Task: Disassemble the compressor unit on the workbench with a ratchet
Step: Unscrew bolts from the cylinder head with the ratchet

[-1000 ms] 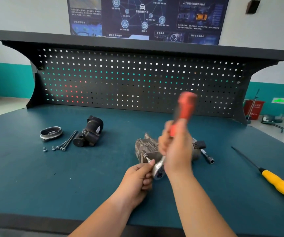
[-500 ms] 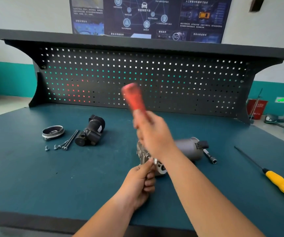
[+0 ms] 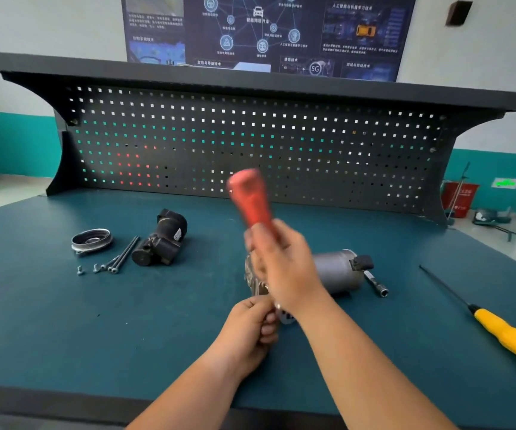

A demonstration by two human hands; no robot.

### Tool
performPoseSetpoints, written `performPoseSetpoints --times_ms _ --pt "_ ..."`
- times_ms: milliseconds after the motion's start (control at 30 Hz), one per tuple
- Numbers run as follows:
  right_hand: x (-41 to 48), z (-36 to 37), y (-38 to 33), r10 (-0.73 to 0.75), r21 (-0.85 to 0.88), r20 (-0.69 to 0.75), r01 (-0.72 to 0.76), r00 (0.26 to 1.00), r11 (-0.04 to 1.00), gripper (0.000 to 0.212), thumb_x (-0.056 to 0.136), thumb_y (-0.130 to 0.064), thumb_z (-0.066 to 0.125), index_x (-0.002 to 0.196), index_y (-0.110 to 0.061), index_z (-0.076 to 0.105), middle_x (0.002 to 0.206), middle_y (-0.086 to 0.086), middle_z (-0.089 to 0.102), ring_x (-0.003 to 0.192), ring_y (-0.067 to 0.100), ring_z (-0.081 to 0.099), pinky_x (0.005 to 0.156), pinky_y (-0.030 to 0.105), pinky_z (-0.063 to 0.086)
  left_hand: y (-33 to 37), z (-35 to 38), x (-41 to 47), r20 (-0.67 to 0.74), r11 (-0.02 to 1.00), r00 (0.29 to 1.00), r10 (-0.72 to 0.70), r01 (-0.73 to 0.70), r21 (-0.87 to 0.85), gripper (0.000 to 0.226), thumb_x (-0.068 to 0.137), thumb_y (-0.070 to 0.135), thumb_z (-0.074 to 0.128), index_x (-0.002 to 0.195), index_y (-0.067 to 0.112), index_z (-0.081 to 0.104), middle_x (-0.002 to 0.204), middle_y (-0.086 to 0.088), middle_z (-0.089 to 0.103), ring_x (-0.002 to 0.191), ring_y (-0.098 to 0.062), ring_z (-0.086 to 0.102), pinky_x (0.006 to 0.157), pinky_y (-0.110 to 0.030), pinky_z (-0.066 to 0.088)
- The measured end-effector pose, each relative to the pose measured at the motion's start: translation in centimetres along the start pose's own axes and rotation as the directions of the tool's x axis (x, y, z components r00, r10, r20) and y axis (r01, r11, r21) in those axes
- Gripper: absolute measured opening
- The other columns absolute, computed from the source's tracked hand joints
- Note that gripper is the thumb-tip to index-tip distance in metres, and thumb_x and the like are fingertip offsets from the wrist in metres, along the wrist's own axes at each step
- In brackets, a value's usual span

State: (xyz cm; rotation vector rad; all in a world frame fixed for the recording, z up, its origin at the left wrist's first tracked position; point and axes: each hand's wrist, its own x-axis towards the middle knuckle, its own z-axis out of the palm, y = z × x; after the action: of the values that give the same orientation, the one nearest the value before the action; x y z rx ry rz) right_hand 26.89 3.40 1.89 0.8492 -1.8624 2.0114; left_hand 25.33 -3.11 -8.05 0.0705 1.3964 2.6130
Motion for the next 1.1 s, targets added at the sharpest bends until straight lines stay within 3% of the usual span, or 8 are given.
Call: performPoseSetpoints --times_ms 67,133,200,267,433,600,767,1100 --pt "0.8 -1.5 0.0 0.161 0.286 -0.285 -0.077 0.945 0.955 0.04 0.086 -0.051 0.057 0.067 -0.019 0.045 0.041 -0.012 0.032 0.032 0.001 0.024 0.033 0.014 0.021 0.7 0.3 -0.6 0.071 1.0 0.997 0.005 -0.005 -0.001 0.039 0.08 0.021 0.059 0.046 0.02 0.042 0.043 0.006 0.034 0.032 -0.002 0.024 0.033 -0.013 0.019" --pt "1.3 -3.5 0.3 0.378 0.539 -0.506 -0.058 0.775 0.84 0.047 0.089 -0.06 0.045 0.066 -0.02 0.041 0.042 -0.012 0.024 0.033 0.004 0.019 0.032 0.015 0.016 0.9 0.6 -0.9 0.109 1.0 0.994 -0.01 0.013 -0.023 0.033 0.073 0.031 0.063 0.049 0.021 0.041 0.044 0.008 0.034 0.033 -0.002 0.025 0.033 -0.013 0.021" --pt "0.8 -4.7 1.4 0.574 0.719 -0.578 0.03 0.58 0.694 0.052 0.088 -0.066 0.043 0.065 -0.02 0.037 0.045 -0.01 0.021 0.034 0.006 0.017 0.031 0.019 0.015 1.1 0.7 -1.0 0.109 0.999 0.994 -0.023 0.028 -0.038 0.03 0.069 0.033 0.064 0.052 0.021 0.042 0.045 0.009 0.034 0.033 -0.002 0.025 0.033 -0.013 0.021" --pt "0.2 -4.9 2.4 0.607 0.738 -0.608 0.081 0.512 0.67 0.049 0.092 -0.062 0.04 0.066 -0.02 0.036 0.044 -0.01 0.021 0.034 0.007 0.018 0.031 0.019 0.016 1.2 0.7 -1.1 0.075 0.999 0.996 -0.043 0.045 -0.022 0.03 0.066 0.033 0.067 0.051 0.021 0.043 0.045 0.008 0.035 0.033 -0.003 0.025 0.032 -0.014 0.02" --pt "1.6 -3.2 0.9 0.387 0.536 -0.571 -0.029 0.724 0.844 0.043 0.095 -0.055 0.039 0.069 -0.02 0.041 0.042 -0.012 0.023 0.033 0.005 0.018 0.034 0.015 0.015 1.2 0.6 -1.2 0.029 0.996 0.996 -0.089 0.089 0.011 0.033 0.061 0.036 0.069 0.059 0.019 0.041 0.047 0.007 0.037 0.034 -0.003 0.027 0.032 -0.013 0.019" --pt "3.0 0.3 -0.6 0.168 -0.085 -0.042 -0.171 0.985 0.982 0.035 0.096 -0.037 0.048 0.067 -0.018 0.044 0.038 -0.012 0.035 0.033 0.002 0.029 0.036 0.015 0.026 1.3 0.6 -1.1 0.032 0.997 0.996 -0.079 0.079 -0.004 0.034 0.083 0.033 0.06 0.06 0.018 0.039 0.046 0.007 0.034 0.034 -0.002 0.026 0.033 -0.013 0.018" --pt "2.5 2.9 0.0 0.248 -0.517 0.461 0.031 0.852 0.856 0.033 0.093 -0.039 0.055 0.071 -0.015 0.051 0.051 -0.013 0.038 0.046 0.003 0.036 0.047 0.018 0.031 0.9 0.3 -0.5 0.036 0.999 0.999 -0.037 0.038 -0.026 0.041 0.088 -0.002 0.032 0.052 0.016 0.042 0.045 0.006 0.033 0.034 -0.002 0.025 0.035 -0.014 0.016" --pt "2.4 0.0 -0.4 0.157 -0.274 0.395 -0.046 0.905 0.96 0.025 0.088 -0.036 0.05 0.07 -0.019 0.047 0.039 -0.015 0.039 0.035 0.001 0.033 0.041 0.008 0.028 0.5 1.1 0.8 0.042 0.974 0.997 0.061 -0.069 0.218 0.047 0.089 -0.001 0.037 0.048 0.02 0.047 0.046 0.005 0.04 0.041 -0.006 0.035 0.042 -0.016 0.026"
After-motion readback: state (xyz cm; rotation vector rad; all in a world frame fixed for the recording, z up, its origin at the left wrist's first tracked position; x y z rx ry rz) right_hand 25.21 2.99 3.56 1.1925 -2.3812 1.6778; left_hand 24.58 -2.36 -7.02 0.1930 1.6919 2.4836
